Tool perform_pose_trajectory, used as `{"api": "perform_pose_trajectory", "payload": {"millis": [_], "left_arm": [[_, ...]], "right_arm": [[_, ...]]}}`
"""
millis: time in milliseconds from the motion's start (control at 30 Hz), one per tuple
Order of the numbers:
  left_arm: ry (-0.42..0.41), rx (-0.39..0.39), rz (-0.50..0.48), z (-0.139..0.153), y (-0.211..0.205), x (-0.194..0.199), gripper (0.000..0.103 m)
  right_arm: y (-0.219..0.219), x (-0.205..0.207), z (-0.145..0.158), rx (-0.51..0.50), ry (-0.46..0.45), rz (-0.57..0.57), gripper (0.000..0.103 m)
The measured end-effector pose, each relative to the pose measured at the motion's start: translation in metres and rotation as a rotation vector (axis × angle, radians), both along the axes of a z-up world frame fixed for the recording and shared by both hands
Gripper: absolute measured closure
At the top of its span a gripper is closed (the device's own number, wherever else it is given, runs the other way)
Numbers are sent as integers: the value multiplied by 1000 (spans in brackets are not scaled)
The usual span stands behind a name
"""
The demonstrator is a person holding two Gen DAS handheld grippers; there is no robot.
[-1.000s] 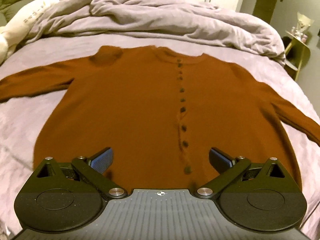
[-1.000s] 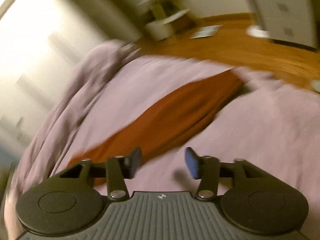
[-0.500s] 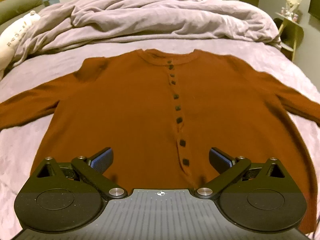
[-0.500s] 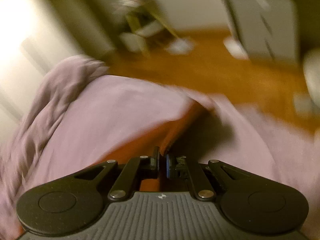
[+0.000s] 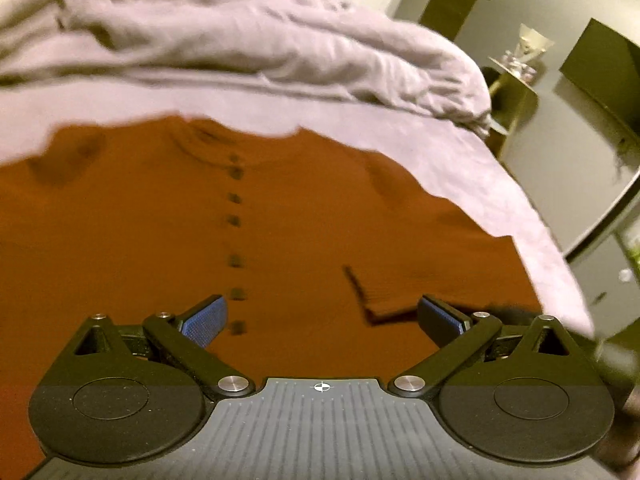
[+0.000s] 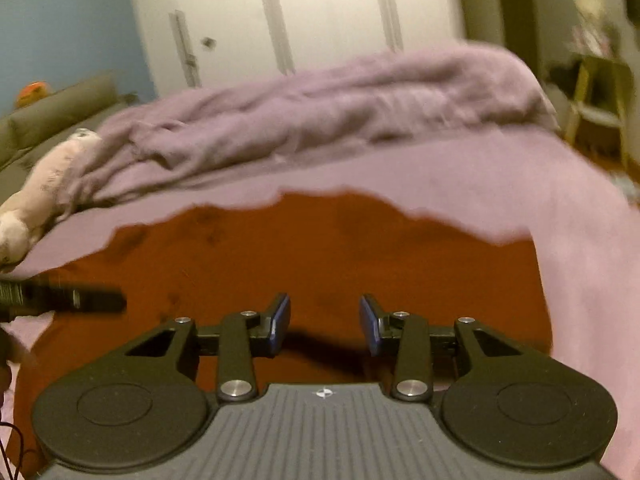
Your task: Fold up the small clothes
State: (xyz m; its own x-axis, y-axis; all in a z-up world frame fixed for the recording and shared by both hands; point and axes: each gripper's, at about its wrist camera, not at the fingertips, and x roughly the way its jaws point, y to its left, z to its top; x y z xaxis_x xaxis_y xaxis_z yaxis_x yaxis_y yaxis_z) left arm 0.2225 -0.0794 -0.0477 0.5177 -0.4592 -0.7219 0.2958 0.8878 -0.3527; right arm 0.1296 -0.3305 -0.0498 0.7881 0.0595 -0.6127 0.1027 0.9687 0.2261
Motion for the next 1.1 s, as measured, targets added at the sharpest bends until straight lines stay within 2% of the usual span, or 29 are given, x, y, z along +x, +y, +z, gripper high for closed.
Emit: {"api": "perform_pose_trajectory", "payload": {"millis": [100, 167, 267, 400, 467, 533, 633, 700, 733, 767, 833, 900, 933, 1000, 1100], "left_arm": [[92, -62, -21, -19, -21, 26, 4], [164, -103, -22, -36, -35, 41, 6], [266, -144, -15, -56, -49, 54, 18], [280, -150, 3, -62, -58, 61, 20], [303, -192, -11, -60, -61, 63, 42], [342, -196, -15, -63, -66, 66, 44], [328, -183, -19, -66, -75, 70, 47], [331, -188, -22, -65, -77, 71, 69], [344, -180, -21, -65, -79, 73, 94], [356, -181, -20, -66, -79, 74, 94], [342, -174, -15, -62, -78, 75, 95], [280, -157, -9, -50, -74, 75, 95], [251, -160, -5, -42, -70, 76, 95], [184, -163, 4, -23, -57, 79, 95], [62, -94, 38, 3, -31, 82, 95]], "right_arm": [[-11, -15, -19, 55, 39, -43, 65], [-11, -20, -28, 49, 56, -44, 59], [-13, -33, -36, 46, 59, -37, 55], [-17, -44, -38, 58, 47, -26, 50], [-19, -46, -38, 64, 42, -27, 49], [-20, -48, -39, 78, 38, -25, 49], [-18, -48, -38, 93, 27, -19, 49], [-14, -47, -37, 86, 20, -12, 49], [-12, -46, -37, 77, 16, -2, 49], [-9, -45, -36, 63, 14, 6, 49], [-3, -43, -37, 17, 20, 18, 53], [1, -41, -40, -40, 38, 21, 71], [1, -40, -42, -56, 54, 15, 84], [-3, -40, -46, -63, 74, -11, 87], [-7, -41, -44, -61, 78, -23, 87]]}}
